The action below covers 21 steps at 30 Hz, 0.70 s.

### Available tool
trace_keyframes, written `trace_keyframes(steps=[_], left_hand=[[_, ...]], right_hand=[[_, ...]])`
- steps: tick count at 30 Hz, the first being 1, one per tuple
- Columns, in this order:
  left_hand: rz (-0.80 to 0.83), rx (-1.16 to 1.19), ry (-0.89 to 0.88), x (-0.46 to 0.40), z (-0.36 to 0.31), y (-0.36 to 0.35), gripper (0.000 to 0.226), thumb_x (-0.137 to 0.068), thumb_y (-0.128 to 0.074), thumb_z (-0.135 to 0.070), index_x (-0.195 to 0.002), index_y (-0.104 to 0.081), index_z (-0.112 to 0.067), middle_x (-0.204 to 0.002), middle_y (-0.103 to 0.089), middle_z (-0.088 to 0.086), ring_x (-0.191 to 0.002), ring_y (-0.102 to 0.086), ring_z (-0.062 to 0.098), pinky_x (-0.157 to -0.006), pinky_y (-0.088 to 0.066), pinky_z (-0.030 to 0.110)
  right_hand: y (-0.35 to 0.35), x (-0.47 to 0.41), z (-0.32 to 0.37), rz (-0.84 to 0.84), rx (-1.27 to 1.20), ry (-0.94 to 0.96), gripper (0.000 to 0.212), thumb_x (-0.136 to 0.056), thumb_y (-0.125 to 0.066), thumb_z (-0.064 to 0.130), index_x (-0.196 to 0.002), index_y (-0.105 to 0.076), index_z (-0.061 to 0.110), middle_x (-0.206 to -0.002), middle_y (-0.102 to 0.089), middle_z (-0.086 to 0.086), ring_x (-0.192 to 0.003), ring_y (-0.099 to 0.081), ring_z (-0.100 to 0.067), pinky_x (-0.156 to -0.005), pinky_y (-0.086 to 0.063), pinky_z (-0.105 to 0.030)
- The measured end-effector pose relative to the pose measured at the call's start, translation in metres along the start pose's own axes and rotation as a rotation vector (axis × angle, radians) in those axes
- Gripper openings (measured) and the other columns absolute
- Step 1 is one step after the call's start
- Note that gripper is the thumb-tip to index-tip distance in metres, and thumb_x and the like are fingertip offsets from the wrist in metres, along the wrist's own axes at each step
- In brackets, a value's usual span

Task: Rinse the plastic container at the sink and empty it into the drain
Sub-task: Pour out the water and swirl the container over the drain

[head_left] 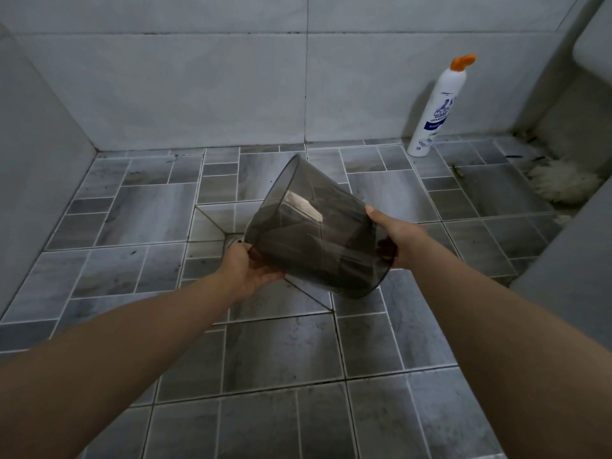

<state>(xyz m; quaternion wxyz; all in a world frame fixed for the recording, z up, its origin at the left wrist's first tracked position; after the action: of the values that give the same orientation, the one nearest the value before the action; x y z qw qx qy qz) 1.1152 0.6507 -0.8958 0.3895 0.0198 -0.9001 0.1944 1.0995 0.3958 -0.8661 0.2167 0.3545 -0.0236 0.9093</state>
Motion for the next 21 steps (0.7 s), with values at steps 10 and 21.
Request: trace_keyframes(steps=[10,21], left_hand=[[-0.012,-0.017,-0.003,0.0060,-0.0016,-0.0033,0.033,-0.097,-0.024,-0.016,-0.081,-0.050,-0.006,-0.106,-0.058,0.022,-0.123,-0.049,0.043,-0.089,-0.042,0.052],[0.005,-0.029,-0.013,0.0067,-0.0029,-0.0019,0.032,-0.098,-0.023,-0.017,-0.088,-0.051,-0.006,-0.122,-0.054,0.024,-0.125,-0.049,0.042,-0.088,-0.044,0.050]], right_hand=[[-0.0013,0.0029,0.0018,-0.012,-0.018,-0.003,0.080,-0.060,-0.084,0.046,-0.116,-0.050,0.000,-0.099,-0.062,-0.016,-0.086,-0.064,-0.030,-0.073,-0.058,-0.045],[-0.0019,0.0060,0.0032,-0.042,-0.007,0.010,0.084,-0.058,-0.085,0.047,-0.120,-0.050,0.002,-0.105,-0.060,-0.016,-0.098,-0.062,-0.033,-0.089,-0.055,-0.051]])
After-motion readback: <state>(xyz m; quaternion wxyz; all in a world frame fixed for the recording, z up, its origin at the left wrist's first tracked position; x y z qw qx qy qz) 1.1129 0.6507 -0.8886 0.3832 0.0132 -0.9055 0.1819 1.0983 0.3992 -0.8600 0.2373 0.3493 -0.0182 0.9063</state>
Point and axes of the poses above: each hand's wrist, its own x-axis away from the middle knuckle, its own y-axis out of the back of the hand, z = x × y, the point moved 3 cm from there along -x, towards the middle knuckle
